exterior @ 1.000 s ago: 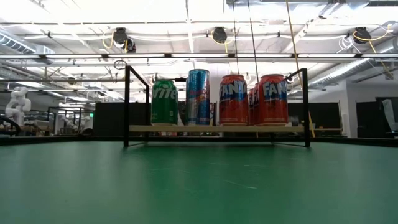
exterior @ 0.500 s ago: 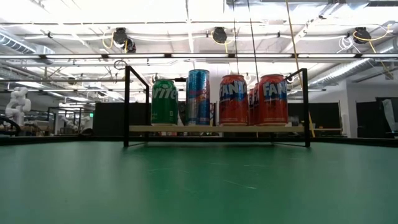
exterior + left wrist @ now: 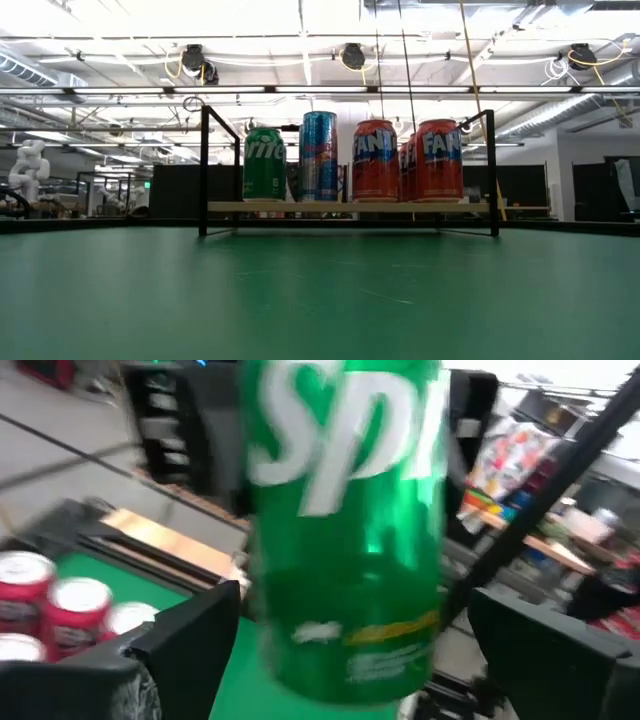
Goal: Place canned beverage on shelf
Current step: Put the green soda can on the shelf aligned with the other green soda can on the shelf
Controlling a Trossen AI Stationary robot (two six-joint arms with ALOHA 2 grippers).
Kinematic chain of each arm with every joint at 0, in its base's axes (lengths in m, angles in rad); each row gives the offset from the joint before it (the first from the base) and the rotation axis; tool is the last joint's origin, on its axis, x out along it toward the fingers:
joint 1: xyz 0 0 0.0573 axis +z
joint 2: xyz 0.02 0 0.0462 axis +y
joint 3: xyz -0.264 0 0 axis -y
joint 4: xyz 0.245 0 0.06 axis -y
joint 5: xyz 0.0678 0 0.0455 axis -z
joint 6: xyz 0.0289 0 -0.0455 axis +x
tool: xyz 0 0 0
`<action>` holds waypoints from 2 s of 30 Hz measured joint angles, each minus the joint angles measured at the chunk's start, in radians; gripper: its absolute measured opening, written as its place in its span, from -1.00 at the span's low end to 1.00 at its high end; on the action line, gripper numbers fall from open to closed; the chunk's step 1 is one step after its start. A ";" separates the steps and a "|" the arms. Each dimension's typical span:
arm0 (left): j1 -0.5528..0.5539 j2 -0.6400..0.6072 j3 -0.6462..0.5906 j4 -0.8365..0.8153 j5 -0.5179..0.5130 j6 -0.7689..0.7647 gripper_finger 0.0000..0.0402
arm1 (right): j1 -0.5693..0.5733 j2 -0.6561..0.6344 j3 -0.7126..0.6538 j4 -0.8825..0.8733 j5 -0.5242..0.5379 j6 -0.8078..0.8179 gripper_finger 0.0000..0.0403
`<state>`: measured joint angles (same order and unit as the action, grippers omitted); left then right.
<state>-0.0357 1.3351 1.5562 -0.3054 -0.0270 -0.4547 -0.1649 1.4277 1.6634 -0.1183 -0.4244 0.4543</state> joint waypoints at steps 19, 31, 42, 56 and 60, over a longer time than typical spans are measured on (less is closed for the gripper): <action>0.005 0.098 0.000 0.038 -0.026 0.009 0.52 | 0.000 0.001 0.000 -0.110 0.021 -0.071 0.51; 0.000 0.099 -0.001 0.108 -0.169 0.068 0.48 | 0.000 -0.002 0.003 -0.124 0.115 -0.078 0.75; -0.037 0.110 -0.001 0.163 -0.328 0.226 0.47 | 0.005 -0.006 0.003 -0.116 0.163 -0.140 0.64; -0.035 0.115 -0.001 0.162 -0.328 0.185 0.54 | 0.005 -0.006 0.001 -0.112 0.164 -0.143 0.46; -0.038 0.103 -0.001 0.157 -0.329 0.172 0.74 | 0.002 -0.006 0.000 -0.101 0.166 -0.142 0.46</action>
<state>-0.0734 1.4382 1.5555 -0.1479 -0.3557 -0.2829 -0.1632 1.4216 1.6634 -0.2194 -0.2580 0.3125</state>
